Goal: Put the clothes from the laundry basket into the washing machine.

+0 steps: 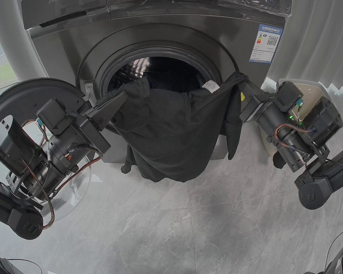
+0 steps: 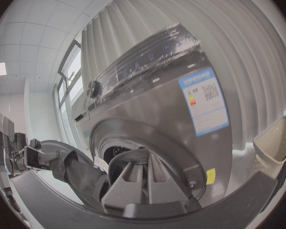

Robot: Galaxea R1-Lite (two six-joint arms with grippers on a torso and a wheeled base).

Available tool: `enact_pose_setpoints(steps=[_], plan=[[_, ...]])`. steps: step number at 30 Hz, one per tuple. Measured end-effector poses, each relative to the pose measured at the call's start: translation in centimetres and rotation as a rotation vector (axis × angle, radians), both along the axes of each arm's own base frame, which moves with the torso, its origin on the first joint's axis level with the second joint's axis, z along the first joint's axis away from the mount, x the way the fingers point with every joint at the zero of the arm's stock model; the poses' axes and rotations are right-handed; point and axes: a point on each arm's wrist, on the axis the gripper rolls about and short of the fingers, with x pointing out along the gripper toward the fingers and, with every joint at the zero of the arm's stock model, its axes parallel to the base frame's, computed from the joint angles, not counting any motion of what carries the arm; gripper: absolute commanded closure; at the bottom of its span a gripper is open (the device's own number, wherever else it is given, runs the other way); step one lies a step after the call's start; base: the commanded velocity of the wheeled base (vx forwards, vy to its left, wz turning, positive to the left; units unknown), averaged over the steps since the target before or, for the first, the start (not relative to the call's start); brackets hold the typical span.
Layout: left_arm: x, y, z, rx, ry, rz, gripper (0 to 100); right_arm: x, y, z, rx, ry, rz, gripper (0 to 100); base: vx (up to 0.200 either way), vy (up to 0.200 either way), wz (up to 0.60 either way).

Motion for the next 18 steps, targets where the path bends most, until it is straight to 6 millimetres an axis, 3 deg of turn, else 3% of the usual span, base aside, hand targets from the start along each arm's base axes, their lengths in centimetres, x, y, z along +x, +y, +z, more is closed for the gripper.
enact_pose_setpoints(steps=[2,3,18], plan=[[0.1,-0.5,0.1,-0.001,-0.004,-0.015,100,0.4,0.5,-1.2,-0.023,0.034,0.009,100,0.0,0.0,0.0],[0.2,-0.9,0.2,-0.003,-0.008,-0.023,100,0.6,0.9,-1.9,-0.038,0.054,0.016,0,0.0,0.0,0.0],[0.7,-1.9,0.7,-0.01,-0.035,-0.037,100,3.3,5.9,-13.6,-0.277,0.295,0.14,0,0.0,0.0,0.0]])
